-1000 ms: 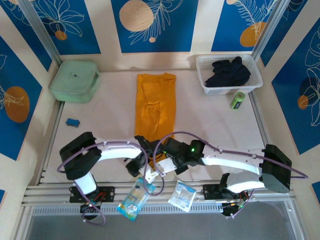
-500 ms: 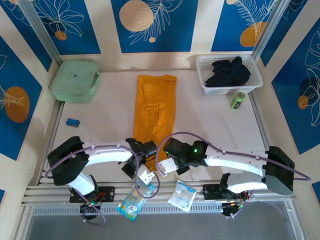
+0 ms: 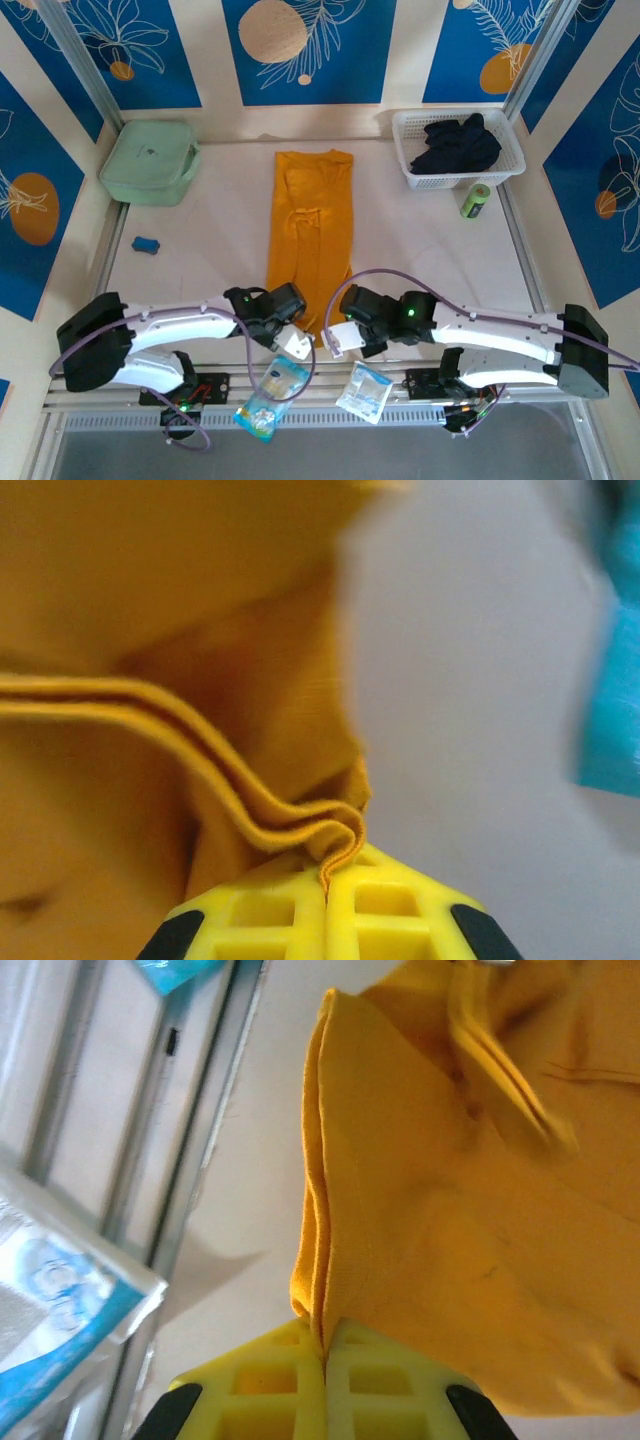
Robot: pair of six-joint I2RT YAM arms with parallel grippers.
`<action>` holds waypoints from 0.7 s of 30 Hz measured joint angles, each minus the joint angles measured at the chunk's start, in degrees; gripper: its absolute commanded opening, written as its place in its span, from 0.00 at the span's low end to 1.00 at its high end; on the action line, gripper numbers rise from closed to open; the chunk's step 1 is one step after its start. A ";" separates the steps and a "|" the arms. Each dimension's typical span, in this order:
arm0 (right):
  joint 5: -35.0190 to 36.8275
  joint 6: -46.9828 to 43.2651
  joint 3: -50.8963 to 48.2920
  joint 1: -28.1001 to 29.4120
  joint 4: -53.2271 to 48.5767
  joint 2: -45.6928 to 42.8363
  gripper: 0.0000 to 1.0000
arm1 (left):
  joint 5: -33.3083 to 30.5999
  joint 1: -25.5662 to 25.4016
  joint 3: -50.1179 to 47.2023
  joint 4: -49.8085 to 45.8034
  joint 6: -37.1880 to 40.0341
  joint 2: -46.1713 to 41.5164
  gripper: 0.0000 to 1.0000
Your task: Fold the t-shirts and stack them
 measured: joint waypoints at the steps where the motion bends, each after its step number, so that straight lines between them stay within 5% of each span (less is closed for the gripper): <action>1: 0.13 0.98 -0.15 0.83 -0.59 -0.63 0.00 | -0.61 -0.63 0.00 1.01 -0.57 -1.03 0.00; 12: 3.41 10.99 -0.17 8.94 -7.17 -5.05 0.00 | -5.49 -5.29 -2.03 0.68 -5.73 -12.41 0.00; 21: 3.41 7.89 0.72 -3.34 -4.28 -6.19 0.00 | -9.29 -0.68 -2.29 0.66 -5.62 -14.03 0.00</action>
